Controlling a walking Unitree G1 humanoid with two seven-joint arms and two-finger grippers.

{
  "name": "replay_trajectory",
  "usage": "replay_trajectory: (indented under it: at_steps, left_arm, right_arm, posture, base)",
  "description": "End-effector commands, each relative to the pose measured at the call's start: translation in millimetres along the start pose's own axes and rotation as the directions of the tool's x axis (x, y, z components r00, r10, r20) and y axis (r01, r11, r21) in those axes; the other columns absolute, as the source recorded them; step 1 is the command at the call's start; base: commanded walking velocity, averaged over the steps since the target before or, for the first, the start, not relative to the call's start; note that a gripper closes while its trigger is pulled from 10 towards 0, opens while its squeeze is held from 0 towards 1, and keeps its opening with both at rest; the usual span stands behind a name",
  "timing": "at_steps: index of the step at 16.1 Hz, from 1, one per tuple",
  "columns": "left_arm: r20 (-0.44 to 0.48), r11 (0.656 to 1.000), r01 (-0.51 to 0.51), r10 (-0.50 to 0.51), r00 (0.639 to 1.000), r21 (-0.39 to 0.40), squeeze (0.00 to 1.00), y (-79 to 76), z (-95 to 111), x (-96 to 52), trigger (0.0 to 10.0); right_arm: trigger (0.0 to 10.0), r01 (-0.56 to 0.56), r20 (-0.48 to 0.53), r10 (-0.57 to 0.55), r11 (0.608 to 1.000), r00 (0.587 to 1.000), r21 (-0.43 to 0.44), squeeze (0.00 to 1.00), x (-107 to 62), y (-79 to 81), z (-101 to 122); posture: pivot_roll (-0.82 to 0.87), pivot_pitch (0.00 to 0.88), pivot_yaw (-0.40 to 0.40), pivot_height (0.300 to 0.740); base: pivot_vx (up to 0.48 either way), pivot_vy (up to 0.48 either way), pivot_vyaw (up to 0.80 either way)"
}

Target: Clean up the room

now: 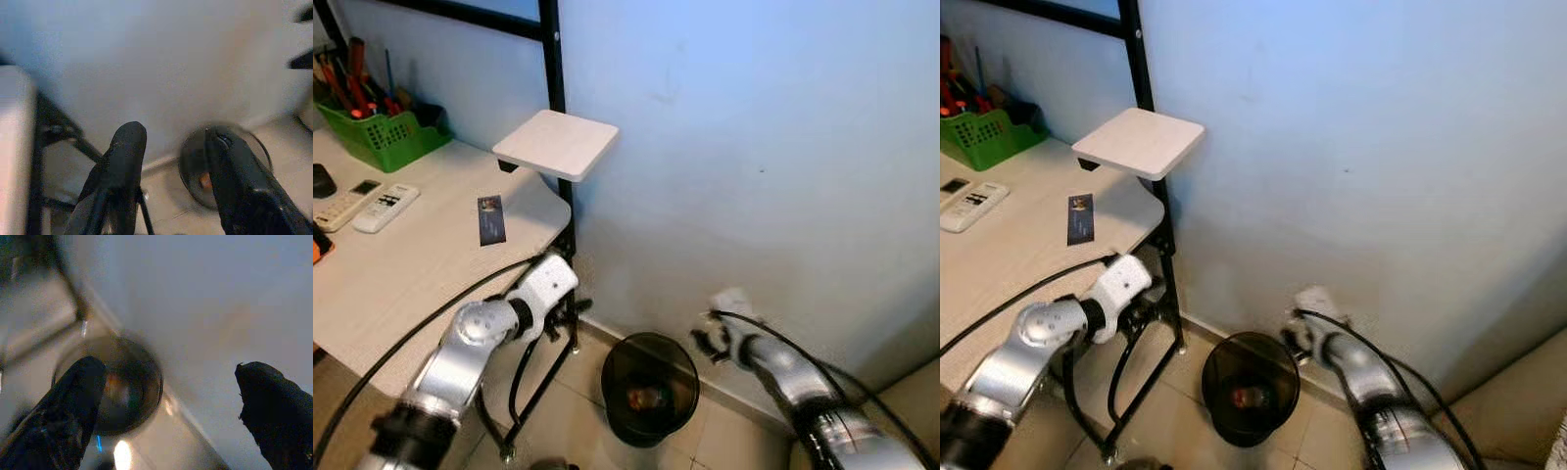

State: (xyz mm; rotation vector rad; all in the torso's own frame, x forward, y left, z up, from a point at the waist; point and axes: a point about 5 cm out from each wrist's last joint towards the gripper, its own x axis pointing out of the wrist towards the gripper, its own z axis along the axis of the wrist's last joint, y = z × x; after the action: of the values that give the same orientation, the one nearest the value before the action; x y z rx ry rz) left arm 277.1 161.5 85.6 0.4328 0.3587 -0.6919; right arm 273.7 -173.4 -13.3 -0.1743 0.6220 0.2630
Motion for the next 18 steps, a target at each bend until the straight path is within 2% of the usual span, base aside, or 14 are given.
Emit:
replay_trajectory:
  at_steps: [1,2,3,5,9,12,13,18]
  left_arm:
    - [0.056,0.997,-0.070,0.071,0.996,-0.020,0.00,3.3,11.3,-3.7,10.0]
    - [0.061,0.994,-0.103,0.106,0.992,-0.046,0.00,3.1,12.1,-6.2,10.0]
    - [0.068,0.978,-0.177,0.185,0.980,-0.113,0.00,3.4,12.4,-12.5,10.0]
    - [0.039,0.950,-0.268,0.277,0.960,-0.157,0.00,3.2,7.9,-19.6,10.0]
    - [0.021,0.935,-0.315,0.323,0.946,-0.164,0.00,-2.5,7.8,-23.0,10.0]
    - [-0.024,0.931,-0.341,0.341,0.940,-0.129,0.00,3.1,7.8,-25.9,10.0]
    - [-0.022,0.930,-0.334,0.334,0.942,-0.152,0.00,3.3,8.9,-25.0,10.0]
    - [-0.026,0.923,-0.345,0.345,0.938,-0.169,0.00,6.6,6.9,-23.8,10.0]
  right_arm:
    - [10.0,0.041,0.123,-0.057,0.991,0.991,0.130,1.00,-8.0,-7.4,14.3]
    - [10.0,0.054,0.170,-0.089,0.978,0.981,0.201,1.00,-16.4,-9.3,16.9]
    - [10.0,0.076,0.252,-0.159,0.948,0.955,0.311,1.00,-37.6,-10.2,25.2]
    - [10.0,0.111,0.308,-0.229,0.928,0.923,0.355,1.00,-59.8,-5.8,33.2]
    - [10.0,0.114,0.344,-0.287,0.888,0.894,0.446,1.00,-65.0,3.1,43.7]
    - [10.0,0.116,0.316,-0.289,0.876,0.904,0.467,1.00,-69.5,10.6,53.0]
    - [10.0,0.121,0.313,-0.292,0.875,0.904,0.469,1.00,-68.0,10.8,54.1]
    - [10.0,0.125,0.320,-0.302,0.872,0.898,0.473,1.00,-67.0,11.1,62.4]
  posture:
    - [0.00,0.000,-0.019,0.740]
    - [0.00,0.000,-0.018,0.740]
    - [-0.02,0.000,-0.009,0.740]
    - [-0.02,0.000,-0.009,0.740]
    - [0.02,0.000,-0.057,0.740]
    - [0.07,0.000,-0.082,0.740]
    - [0.07,0.000,-0.085,0.740]
    - [0.07,0.000,-0.087,0.740]
  base:
    - [0.000,0.000,-0.56]
    - [0.000,0.000,-0.77]
    - [0.000,0.000,-0.77]
    - [0.000,0.000,-0.77]
    - [0.000,0.000,-0.78]
    - [0.000,0.000,-0.78]
    - [0.000,0.000,-0.78]
    - [0.000,0.000,-0.78]
